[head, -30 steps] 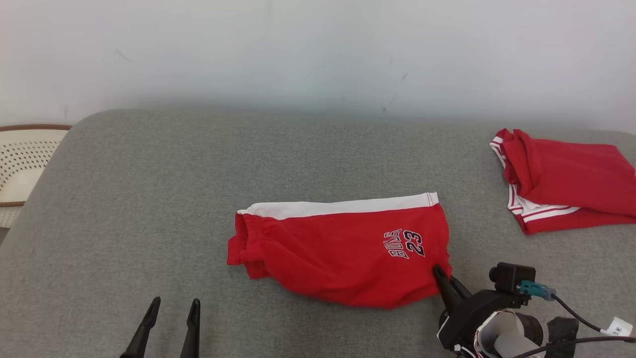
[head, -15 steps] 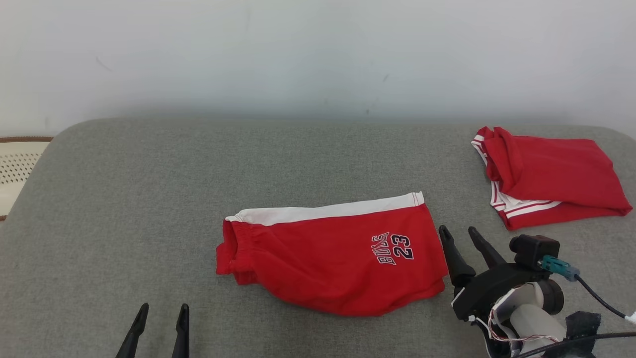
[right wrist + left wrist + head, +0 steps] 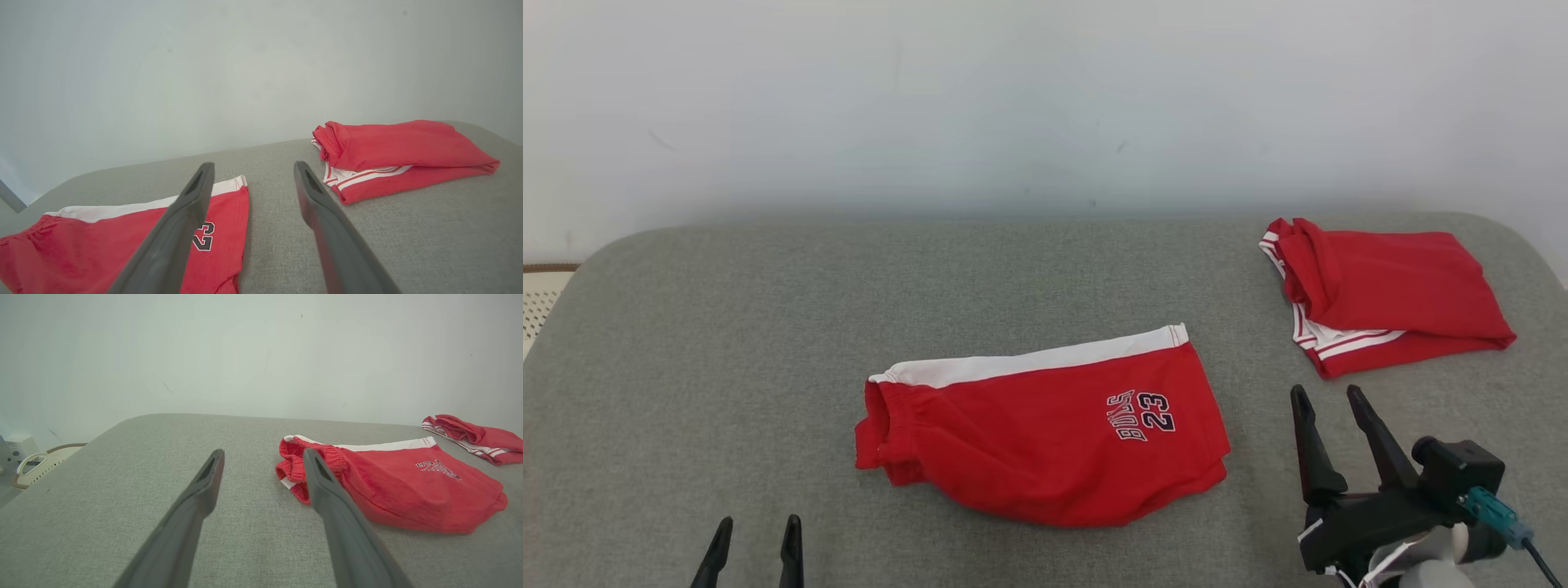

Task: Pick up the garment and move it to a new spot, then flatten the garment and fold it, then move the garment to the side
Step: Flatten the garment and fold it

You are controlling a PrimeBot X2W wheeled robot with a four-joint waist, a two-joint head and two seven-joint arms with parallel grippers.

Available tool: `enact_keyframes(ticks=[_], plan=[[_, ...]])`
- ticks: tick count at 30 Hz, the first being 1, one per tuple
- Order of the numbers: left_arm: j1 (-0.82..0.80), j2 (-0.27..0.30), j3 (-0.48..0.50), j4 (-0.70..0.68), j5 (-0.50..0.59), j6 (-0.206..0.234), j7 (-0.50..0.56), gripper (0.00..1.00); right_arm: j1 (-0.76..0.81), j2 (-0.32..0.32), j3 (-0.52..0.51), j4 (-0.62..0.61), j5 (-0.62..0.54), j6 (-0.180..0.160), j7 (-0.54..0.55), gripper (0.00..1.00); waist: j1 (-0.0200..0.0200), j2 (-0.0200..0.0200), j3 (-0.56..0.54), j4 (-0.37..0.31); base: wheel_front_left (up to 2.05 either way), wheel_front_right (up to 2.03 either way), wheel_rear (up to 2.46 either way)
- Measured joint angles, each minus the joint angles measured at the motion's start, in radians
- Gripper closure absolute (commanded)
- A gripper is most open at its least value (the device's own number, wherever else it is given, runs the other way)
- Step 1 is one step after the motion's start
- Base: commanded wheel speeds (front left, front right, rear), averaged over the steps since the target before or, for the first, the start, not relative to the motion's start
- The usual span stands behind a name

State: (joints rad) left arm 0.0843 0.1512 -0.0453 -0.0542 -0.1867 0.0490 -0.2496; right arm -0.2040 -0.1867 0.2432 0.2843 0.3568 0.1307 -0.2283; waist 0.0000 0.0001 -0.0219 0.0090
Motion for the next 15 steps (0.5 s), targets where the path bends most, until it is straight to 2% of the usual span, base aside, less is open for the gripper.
enact_keyframes(ticks=[4, 9, 15], plan=[[0.013, 0.004, 0.006, -0.012, -0.002, 0.010, 0.004, 0.00, 0.067, 0.032, -0.058, -0.100, -0.073, 0.000, 0.042, 0.00, 0.0000, 0.0000, -0.006, -0.011, 0.00, 0.00, 0.00], [0.025, 0.011, 0.009, -0.029, -0.004, 0.016, 0.020, 0.00, 0.136, 0.077, -0.096, -0.211, -0.112, 0.000, 0.094, 0.00, 0.0000, 0.0000, -0.008, -0.029, 0.00, 0.00, 0.00], [0.034, 0.015, 0.006, -0.036, -0.006, 0.020, 0.034, 0.00, 0.166, 0.089, -0.098, -0.265, -0.130, 0.000, 0.138, 0.00, 0.0000, -0.0001, -0.006, -0.044, 0.00, 0.00, 0.00]])
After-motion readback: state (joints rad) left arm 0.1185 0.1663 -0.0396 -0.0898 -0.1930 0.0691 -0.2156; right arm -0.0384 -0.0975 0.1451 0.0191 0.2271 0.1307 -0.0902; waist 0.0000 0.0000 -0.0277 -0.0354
